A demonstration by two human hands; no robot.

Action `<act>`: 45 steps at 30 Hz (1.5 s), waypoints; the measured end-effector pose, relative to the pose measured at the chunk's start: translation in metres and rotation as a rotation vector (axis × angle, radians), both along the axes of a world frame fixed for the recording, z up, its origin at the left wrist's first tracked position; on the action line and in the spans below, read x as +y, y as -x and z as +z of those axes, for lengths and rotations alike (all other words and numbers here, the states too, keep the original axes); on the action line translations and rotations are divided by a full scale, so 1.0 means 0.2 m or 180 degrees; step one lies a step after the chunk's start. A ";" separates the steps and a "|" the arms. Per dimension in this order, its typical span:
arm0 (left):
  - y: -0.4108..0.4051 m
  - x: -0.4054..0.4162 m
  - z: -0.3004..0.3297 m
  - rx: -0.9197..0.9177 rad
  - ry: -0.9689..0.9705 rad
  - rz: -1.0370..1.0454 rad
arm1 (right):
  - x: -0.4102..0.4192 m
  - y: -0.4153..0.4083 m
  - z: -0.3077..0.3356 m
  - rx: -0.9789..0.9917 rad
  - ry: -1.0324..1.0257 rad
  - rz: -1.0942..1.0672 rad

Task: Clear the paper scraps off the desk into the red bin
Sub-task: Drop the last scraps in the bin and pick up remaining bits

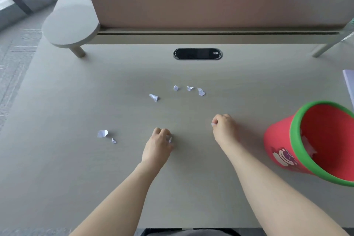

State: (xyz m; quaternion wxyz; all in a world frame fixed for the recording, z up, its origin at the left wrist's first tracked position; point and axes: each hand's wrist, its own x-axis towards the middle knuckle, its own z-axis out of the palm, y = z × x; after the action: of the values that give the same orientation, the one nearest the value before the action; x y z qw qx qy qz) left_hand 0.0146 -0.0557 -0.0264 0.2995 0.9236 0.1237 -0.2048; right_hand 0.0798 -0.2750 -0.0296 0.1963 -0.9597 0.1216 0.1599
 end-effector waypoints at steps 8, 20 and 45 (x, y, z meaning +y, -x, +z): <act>-0.06 -0.03 0.00 -0.0027 -0.0142 0.0011 | 0.01 -0.01 0.00 0.0125 -0.0015 0.0063; -0.13 -0.17 0.13 -0.0407 0.0102 -0.0139 | -0.04 0.02 0.21 -0.0811 -0.0459 -0.0222; -0.18 -1.44 0.77 -0.1417 0.0780 -0.2099 | -0.99 0.36 0.87 -0.0904 -0.0243 -0.1229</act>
State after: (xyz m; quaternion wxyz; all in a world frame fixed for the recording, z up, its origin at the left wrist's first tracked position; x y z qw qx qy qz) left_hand 0.0503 -0.3445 0.1272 0.3451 0.8930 -0.2718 -0.0983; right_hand 0.0080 -0.4723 0.1449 0.2745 -0.9234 0.2679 -0.0128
